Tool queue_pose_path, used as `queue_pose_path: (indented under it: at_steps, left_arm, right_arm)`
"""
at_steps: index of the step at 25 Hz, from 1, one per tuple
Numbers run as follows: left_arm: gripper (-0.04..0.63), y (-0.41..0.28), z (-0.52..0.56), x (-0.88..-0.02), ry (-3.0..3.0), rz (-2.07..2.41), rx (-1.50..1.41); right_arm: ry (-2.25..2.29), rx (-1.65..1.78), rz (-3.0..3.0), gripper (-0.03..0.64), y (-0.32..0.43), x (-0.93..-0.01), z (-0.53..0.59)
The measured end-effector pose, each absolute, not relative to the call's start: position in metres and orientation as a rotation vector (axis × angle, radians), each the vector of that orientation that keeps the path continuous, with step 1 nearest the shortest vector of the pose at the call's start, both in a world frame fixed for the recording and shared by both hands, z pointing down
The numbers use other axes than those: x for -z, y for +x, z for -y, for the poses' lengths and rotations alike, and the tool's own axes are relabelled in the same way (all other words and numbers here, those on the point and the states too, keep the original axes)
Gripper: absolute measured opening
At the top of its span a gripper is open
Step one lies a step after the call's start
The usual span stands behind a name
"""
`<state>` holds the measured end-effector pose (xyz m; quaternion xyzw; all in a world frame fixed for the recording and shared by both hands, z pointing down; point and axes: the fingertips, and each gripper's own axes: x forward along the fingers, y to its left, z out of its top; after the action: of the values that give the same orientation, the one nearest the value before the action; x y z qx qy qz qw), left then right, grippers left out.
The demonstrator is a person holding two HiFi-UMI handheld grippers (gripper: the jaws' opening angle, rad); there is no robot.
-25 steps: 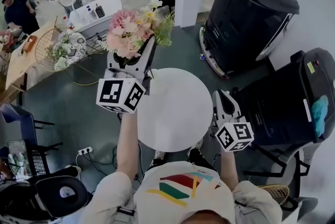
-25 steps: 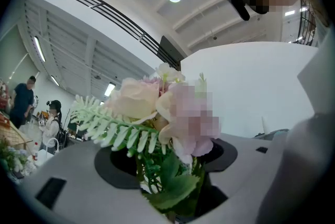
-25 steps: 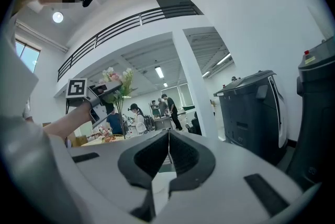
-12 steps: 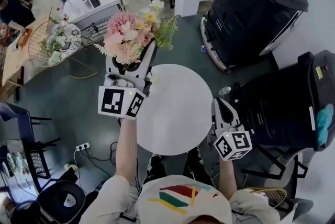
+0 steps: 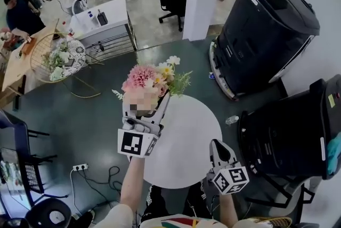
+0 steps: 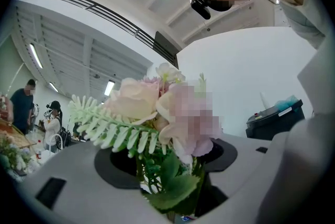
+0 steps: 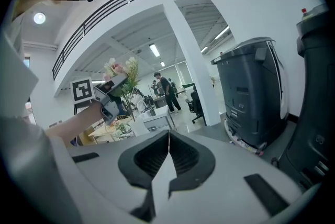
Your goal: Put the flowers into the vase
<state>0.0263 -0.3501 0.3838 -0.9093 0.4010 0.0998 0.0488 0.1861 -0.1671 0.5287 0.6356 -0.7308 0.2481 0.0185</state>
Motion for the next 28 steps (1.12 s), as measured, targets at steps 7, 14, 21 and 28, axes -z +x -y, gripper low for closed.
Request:
queue_pose_path:
  at_steps: [7, 14, 21, 28]
  left_arm:
    - [0.314, 0.022, 0.351, -0.429, -2.779, -1.259, -0.267]
    - [0.314, 0.022, 0.347, -0.460, -2.777, -1.266, -0.196]
    - [0.316, 0.015, 0.346, -0.479, -2.792, -1.300, -0.179]
    - [0.331, 0.014, 0.342, -0.493, -2.807, -1.299, -0.176]
  right_arm:
    - [1.933, -0.815, 2.245, 0.014, 0.180, -0.563, 0.161]
    - [1.926, -0.851, 2.237, 0.014, 0.175, -0.584, 0.157]
    - [1.912, -0.877, 2.226, 0.014, 0.170, -0.594, 0.157]
    - [1.886, -0.896, 2.228, 0.014, 0.162, -0.605, 0.153]
